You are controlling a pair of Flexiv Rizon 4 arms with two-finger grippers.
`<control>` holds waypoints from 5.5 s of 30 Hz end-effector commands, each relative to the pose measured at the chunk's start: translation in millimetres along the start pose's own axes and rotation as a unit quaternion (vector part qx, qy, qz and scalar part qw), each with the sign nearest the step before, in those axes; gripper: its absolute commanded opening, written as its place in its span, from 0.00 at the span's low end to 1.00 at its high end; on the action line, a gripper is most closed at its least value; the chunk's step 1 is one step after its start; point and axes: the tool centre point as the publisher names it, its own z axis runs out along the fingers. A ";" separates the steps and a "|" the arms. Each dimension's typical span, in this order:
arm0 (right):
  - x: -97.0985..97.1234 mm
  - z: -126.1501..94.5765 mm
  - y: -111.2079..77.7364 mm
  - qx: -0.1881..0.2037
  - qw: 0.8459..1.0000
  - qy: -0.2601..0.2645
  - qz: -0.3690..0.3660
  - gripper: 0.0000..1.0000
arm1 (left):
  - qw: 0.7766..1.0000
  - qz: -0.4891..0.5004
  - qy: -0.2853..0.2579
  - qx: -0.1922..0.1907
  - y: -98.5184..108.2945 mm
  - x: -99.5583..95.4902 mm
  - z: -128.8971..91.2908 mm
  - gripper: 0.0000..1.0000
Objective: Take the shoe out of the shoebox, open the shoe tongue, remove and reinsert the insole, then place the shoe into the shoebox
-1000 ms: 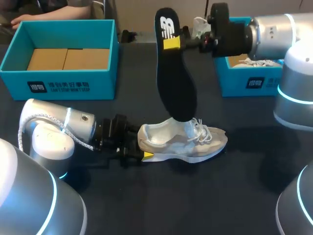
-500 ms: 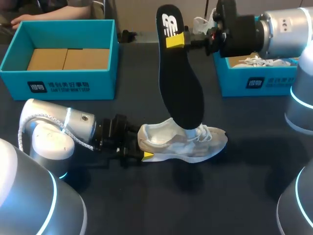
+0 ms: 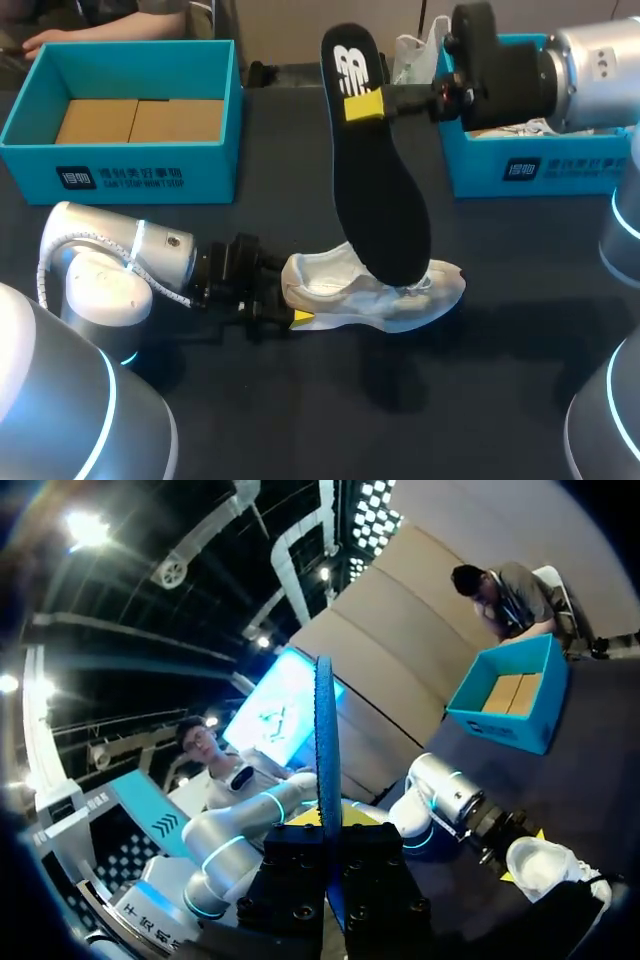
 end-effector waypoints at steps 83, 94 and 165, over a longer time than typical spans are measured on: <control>5.2 -3.5 -39.3 -0.013 1.000 0.018 -0.018 0.00 | 0.984 0.012 0.000 -0.179 -36.8 11.6 -53.9 1.00; 5.2 -3.5 -39.3 -0.013 1.000 0.018 -0.018 0.00 | 0.956 -0.003 -0.003 -0.294 -55.2 5.5 -60.0 1.00; 5.2 -3.5 -39.3 -0.013 1.000 0.018 -0.018 0.00 | 0.854 0.000 0.005 -0.520 -91.6 10.1 -63.5 1.00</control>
